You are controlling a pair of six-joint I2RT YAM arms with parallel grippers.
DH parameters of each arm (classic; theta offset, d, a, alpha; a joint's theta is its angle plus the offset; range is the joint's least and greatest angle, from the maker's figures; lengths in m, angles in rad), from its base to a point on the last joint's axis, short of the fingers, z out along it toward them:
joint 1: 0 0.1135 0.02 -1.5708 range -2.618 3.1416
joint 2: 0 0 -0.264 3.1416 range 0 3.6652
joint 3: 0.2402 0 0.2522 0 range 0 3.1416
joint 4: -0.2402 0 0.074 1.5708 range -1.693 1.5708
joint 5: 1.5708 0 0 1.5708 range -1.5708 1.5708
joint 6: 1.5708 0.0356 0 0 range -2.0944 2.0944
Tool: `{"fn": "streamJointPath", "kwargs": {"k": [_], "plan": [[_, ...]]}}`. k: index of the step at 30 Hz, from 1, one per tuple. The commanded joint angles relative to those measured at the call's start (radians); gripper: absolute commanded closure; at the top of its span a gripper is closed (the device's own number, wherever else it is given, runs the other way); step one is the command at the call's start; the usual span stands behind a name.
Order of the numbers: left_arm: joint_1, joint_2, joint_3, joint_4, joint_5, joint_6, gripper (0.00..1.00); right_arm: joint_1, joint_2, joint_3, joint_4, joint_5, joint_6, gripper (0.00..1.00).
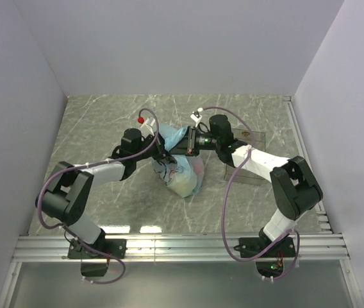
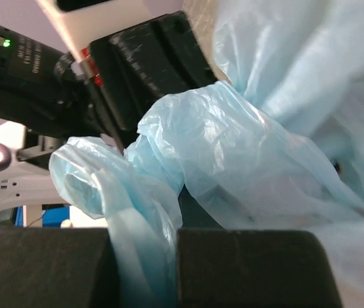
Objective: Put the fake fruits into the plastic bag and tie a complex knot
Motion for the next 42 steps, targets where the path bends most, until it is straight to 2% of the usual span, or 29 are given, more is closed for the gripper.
{"fn": "streamJointPath", "kwargs": {"k": [1, 5, 8, 9, 11, 13, 15, 19, 23, 25, 26, 28, 29, 35, 39, 40, 42], "plan": [[-0.005, 0.018, 0.006, 0.243, 0.001, -0.193, 1.00, 0.033, -0.020, 0.010, 0.047, -0.057, 0.029, 1.00], [0.001, 0.029, -0.035, 0.346, 0.061, -0.317, 1.00, 0.046, -0.008, 0.051, -0.017, -0.051, -0.027, 0.99], [0.001, 0.048, -0.038, 0.391, 0.093, -0.367, 1.00, 0.041, -0.017, 0.091, -0.150, -0.057, -0.136, 0.83], [0.001, 0.052, -0.037, 0.406, 0.114, -0.373, 1.00, 0.033, -0.024, 0.105, -0.260, -0.062, -0.177, 0.61], [0.002, 0.058, -0.030, 0.399, 0.121, -0.370, 1.00, 0.001, -0.069, 0.134, -0.374, -0.044, -0.328, 0.37], [0.002, 0.060, -0.023, 0.385, 0.125, -0.356, 1.00, -0.020, -0.107, 0.148, -0.521, -0.022, -0.468, 0.24], [0.002, 0.074, -0.014, 0.386, 0.133, -0.356, 1.00, -0.054, -0.150, 0.166, -0.638, -0.025, -0.536, 0.12], [0.004, 0.094, 0.000, 0.388, 0.133, -0.356, 1.00, -0.109, -0.205, 0.195, -0.764, -0.022, -0.680, 0.12], [0.004, 0.104, 0.011, 0.375, 0.138, -0.350, 1.00, -0.180, -0.227, 0.235, -0.820, -0.057, -0.748, 0.13], [0.002, 0.103, 0.016, 0.353, 0.139, -0.338, 1.00, -0.249, -0.225, 0.226, -0.762, -0.099, -0.706, 0.21], [0.002, 0.101, 0.016, 0.339, 0.139, -0.335, 1.00, -0.269, -0.222, 0.206, -0.729, -0.106, -0.680, 0.29], [0.002, 0.097, 0.011, 0.328, 0.139, -0.329, 1.00, -0.302, -0.209, 0.189, -0.636, -0.120, -0.611, 0.37], [0.002, 0.094, 0.013, 0.313, 0.135, -0.327, 1.00, -0.306, -0.202, 0.176, -0.616, -0.113, -0.595, 0.45], [-0.001, 0.081, 0.006, 0.257, 0.124, -0.313, 1.00, -0.298, -0.118, 0.120, -0.473, -0.053, -0.520, 0.60], [-0.013, 0.098, 0.034, 0.169, 0.116, -0.284, 1.00, -0.272, -0.040, 0.140, -0.442, -0.054, -0.523, 0.62], [-0.014, 0.109, 0.040, 0.152, 0.118, -0.282, 1.00, -0.270, -0.029, 0.131, -0.433, -0.059, -0.523, 0.59], [-0.014, 0.115, 0.040, 0.148, 0.119, -0.292, 1.00, -0.277, -0.044, 0.107, -0.398, -0.085, -0.509, 0.45]]}}
